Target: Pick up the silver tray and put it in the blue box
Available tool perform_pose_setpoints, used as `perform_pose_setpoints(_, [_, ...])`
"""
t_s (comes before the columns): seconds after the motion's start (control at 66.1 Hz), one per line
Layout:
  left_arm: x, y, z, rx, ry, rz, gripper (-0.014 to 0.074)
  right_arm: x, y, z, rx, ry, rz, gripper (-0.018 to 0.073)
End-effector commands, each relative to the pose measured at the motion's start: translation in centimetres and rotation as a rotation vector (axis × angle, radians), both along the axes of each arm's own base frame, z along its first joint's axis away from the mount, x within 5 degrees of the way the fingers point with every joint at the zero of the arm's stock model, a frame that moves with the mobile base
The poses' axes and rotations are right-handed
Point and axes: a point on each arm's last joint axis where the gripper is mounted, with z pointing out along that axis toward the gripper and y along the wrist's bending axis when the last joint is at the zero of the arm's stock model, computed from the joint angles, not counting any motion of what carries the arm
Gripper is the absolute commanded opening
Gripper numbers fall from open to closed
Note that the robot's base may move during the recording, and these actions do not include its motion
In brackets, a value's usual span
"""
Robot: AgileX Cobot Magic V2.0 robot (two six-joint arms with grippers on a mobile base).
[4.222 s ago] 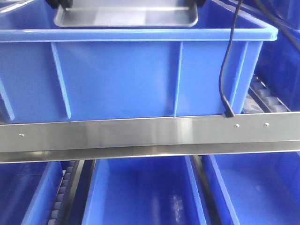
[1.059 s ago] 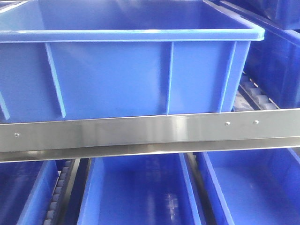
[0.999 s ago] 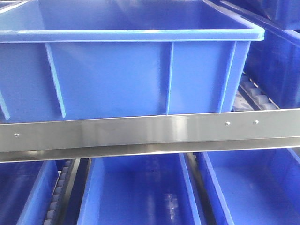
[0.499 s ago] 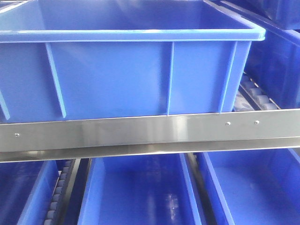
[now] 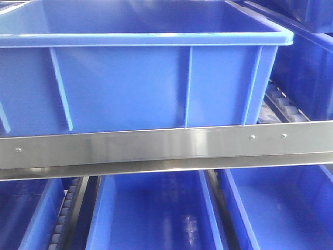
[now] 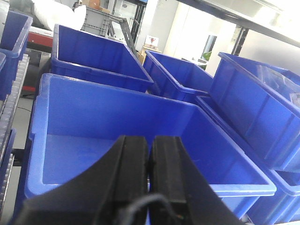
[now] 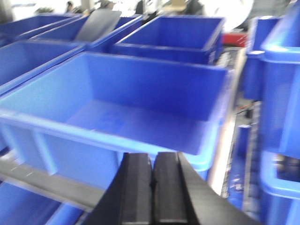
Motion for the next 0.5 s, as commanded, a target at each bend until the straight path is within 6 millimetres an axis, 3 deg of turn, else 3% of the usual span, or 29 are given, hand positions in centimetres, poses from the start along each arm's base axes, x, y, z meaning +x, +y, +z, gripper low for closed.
perform_pose_setpoints(0.0, [-0.3,0.1,1.6,-0.033,-0.104,-0.003,-0.0007,-0.4,-0.8,0.1,0.063,-0.111,-0.08,0.0054])
perform_pose_setpoints(0.242, [-0.3,0.1,1.6,-0.033,-0.104,-0.003,-0.0007,-1.3,-2.6,-5.6,0.077,-0.068,-0.331,0.0054])
perform_pose_setpoints(0.484, [-0.3,0.1,1.6,-0.033,-0.104,-0.003,-0.0007,-2.4,-2.8,-10.4,0.009,-0.108,-0.366,0.0054])
